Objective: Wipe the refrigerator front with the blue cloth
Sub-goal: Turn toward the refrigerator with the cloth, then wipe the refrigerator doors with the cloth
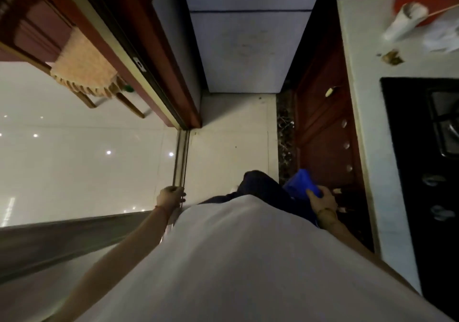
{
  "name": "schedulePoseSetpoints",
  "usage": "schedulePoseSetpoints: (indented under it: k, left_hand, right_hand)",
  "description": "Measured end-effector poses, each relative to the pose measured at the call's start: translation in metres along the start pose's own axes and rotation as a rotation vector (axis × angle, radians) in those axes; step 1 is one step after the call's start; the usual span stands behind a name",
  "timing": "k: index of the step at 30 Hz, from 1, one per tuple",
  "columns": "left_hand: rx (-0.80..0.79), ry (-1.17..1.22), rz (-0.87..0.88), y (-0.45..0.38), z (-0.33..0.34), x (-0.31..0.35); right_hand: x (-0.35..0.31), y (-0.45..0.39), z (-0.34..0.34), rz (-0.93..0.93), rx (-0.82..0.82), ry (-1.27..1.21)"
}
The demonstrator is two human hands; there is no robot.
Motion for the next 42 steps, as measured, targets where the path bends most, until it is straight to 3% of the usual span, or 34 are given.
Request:
schedulePoseSetpoints:
  k: [6, 10, 13, 18, 23, 28, 31, 35, 38, 42]
  left_hand:
    - [0.012, -0.029, 0.066, -0.042, -0.007, 0.143]
    - [0.026, -0.064, 0.040, -0.082, -0.004, 0.200]
    - [0.049, -0.108, 0.009, -0.108, -0.008, 0.237]
    - [0.071, -0.156, -0.081, -0.135, -0.023, 0.278]
    - [0.041, -0.177, -0.160, -0.158, -0.039, 0.298]
    - [0.057, -0.208, -0.125, -0.190, -0.076, 0.346]
    - [0.038, -0.255, 0.012, -0.213, -0.099, 0.397]
    - [0.073, -0.362, 0.343, -0.205, -0.123, 0.497]
    - [0.097, -0.277, 0.584, -0.183, -0.138, 0.567]
    - [0.372, -0.038, 0.891, -0.153, -0.180, 0.650]
  right_hand:
    - [-0.046, -0.068, 0.021, 0.144, -0.080, 0.100]
    - [-0.051, -0.195, 0.048, 0.142, -0.069, 0.153]
    - [-0.157, -0.199, 0.052, 0.119, -0.070, 0.097]
    - [-0.315, -0.225, 0.072, -0.090, -0.058, 0.095]
    - [-0.411, -0.244, 0.114, -0.261, -0.079, 0.110]
    - [-0.472, -0.243, 0.157, -0.395, -0.117, 0.086]
    - [-0.513, -0.231, 0.177, -0.566, -0.126, 0.029]
    - [-0.578, -0.198, 0.185, -0.922, -0.065, -0.024]
    - [-0.636, -0.157, 0.178, -1.192, 0.030, -0.086]
    - [-0.713, -0.104, 0.154, -1.519, 0.229, -0.165]
Point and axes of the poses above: each hand's wrist, its own y-axis away from the middle knuckle, its own z-axis out of the palm, x = y × z, the point moved 4 cm from there along -y, towards the middle knuckle, and after that the axes turned 11 degrees about -y, right-handed, at the moved point
